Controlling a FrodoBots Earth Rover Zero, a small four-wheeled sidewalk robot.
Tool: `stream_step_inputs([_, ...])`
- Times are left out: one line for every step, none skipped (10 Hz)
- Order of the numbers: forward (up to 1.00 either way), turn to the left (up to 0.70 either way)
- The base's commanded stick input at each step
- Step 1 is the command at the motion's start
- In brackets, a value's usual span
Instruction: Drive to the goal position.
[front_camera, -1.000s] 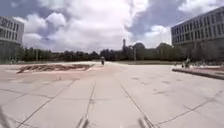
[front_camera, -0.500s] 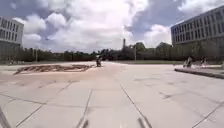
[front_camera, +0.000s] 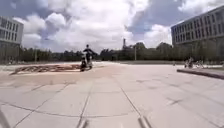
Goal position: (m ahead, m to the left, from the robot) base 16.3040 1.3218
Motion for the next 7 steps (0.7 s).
stream_step_inputs([0.50,0.00])
stream_step_inputs([0.50,0.00])
stream_step_inputs([0.50,0.00])
stream_step_inputs([0.50,0.00])
stream_step_inputs([0.50,0.00])
stream_step_inputs([0.50,0.00])
stream_step_inputs([0.50,0.00])
